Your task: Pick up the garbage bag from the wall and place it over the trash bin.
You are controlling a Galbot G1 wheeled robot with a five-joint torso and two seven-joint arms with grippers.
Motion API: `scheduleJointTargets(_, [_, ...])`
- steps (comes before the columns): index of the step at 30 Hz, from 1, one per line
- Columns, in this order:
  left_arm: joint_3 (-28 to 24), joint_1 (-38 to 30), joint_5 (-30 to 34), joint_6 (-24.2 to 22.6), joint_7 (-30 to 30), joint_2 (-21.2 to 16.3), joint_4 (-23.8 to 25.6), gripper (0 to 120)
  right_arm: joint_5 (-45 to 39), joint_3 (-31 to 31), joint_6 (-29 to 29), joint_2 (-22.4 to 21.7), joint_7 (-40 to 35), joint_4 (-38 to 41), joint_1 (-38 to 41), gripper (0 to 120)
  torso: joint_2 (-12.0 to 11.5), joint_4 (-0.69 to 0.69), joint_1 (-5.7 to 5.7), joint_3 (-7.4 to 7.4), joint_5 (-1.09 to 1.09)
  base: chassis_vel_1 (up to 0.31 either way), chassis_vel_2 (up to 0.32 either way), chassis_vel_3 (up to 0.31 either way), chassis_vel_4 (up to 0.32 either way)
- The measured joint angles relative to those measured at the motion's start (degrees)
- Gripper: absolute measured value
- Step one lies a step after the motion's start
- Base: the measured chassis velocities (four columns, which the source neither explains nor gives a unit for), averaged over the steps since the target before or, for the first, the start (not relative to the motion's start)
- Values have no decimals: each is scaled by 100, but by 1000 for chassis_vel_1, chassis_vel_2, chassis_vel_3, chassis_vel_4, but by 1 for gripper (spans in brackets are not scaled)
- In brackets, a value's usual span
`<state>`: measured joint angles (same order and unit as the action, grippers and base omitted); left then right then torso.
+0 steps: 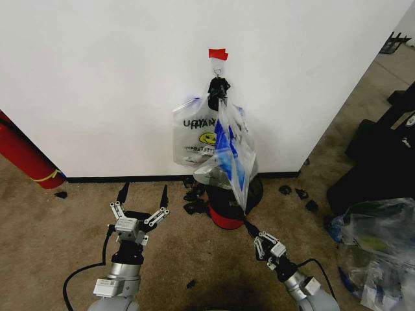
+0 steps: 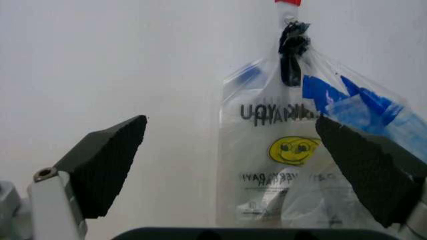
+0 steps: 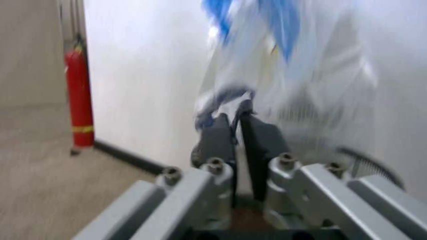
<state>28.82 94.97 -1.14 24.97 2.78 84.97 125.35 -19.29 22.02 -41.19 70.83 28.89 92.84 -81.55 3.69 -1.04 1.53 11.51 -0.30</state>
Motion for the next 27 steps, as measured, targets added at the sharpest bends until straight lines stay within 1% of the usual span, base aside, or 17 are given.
scheduleJointTargets(1, [1, 9, -7, 6, 0, 0, 0, 100, -41, -1, 0, 0, -32, 64, 19, 11, 0, 0, 0, 0, -1, 0, 0, 0, 0])
scheduleJointTargets(2, [1, 9, -7, 6, 0, 0, 0, 100, -41, -1, 0, 0, -32, 64, 19, 11, 0, 0, 0, 0, -1, 0, 0, 0, 0])
scheduleJointTargets(3, [3, 14, -11, 12, -1, 0, 1, 100, -71, 2, 2, -5, -52, 106, 32, 15, 0, 0, 0, 0, -1, 0, 0, 0, 0])
scheduleJointTargets(7, [26, 37, -14, 25, -6, -14, 20, 100, -182, 59, 53, -57, -125, 241, 77, 33, 0, 0, 0, 0, -1, 0, 0, 0, 0])
scheduleJointTargets(8, [26, 37, -14, 25, -6, -14, 20, 100, -182, 59, 53, -57, -125, 241, 77, 33, 0, 0, 0, 0, -1, 0, 0, 0, 0])
scheduleJointTargets(9, [35, 41, -14, 29, -8, -19, 23, 100, -194, 78, 67, -70, -152, 256, 86, 37, 0, 0, 0, 0, 0, 0, 0, 0, 0])
scheduleJointTargets(13, [59, 54, -3, 47, -22, -51, 25, 100, -210, 156, 109, -91, -254, 332, 103, 55, 0, 0, 0, 0, 0, 0, 0, 0, 0])
scheduleJointTargets(14, [59, 54, -3, 47, -22, -51, 25, 100, -210, 156, 109, -91, -254, 332, 103, 55, 0, 0, 0, 0, 0, 0, 0, 0, 0])
scheduleJointTargets(17, [63, 55, 4, 48, -28, -84, 28, 100, -207, 211, 170, -240, -210, 414, 63, 68, 0, 0, 0, 0, 0, 0, 0, 0, 0])
scheduleJointTargets(19, [65, 55, 11, 48, -31, -100, 40, 100, -207, 345, 222, -378, 14, 477, -7, 76, 0, 0, 0, 0, 1, 0, 0, 0, 0])
scheduleJointTargets(21, [66, 55, 13, 48, -32, -105, 42, 100, -207, 385, 234, -407, 81, 490, -27, 78, 0, 0, 0, 0, 1, 0, 0, 0, 0])
scheduleJointTargets(24, [71, 55, 21, 48, -42, -141, 45, 100, -235, 750, 292, -610, 870, 534, -202, 94, 0, 0, 0, 0, 1, 0, 0, 0, 0])
scheduleJointTargets(25, [72, 54, 22, 48, -43, -146, 45, 100, -235, 813, 317, -645, 1049, 533, -239, 97, 0, 0, 0, 0, 0, 0, 0, 0, 0])
scheduleJointTargets(26, [72, 54, 22, 48, -43, -146, 45, 100, -235, 813, 317, -645, 1049, 533, -239, 97, 0, 0, 0, 0, 0, 0, 0, 0, 0])
scheduleJointTargets(27, [69, 51, 23, 48, -44, -151, 47, 100, -194, 878, 355, -694, 1263, 507, -289, 99, 0, 0, 0, 0, -1, 0, 0, 0, 0])
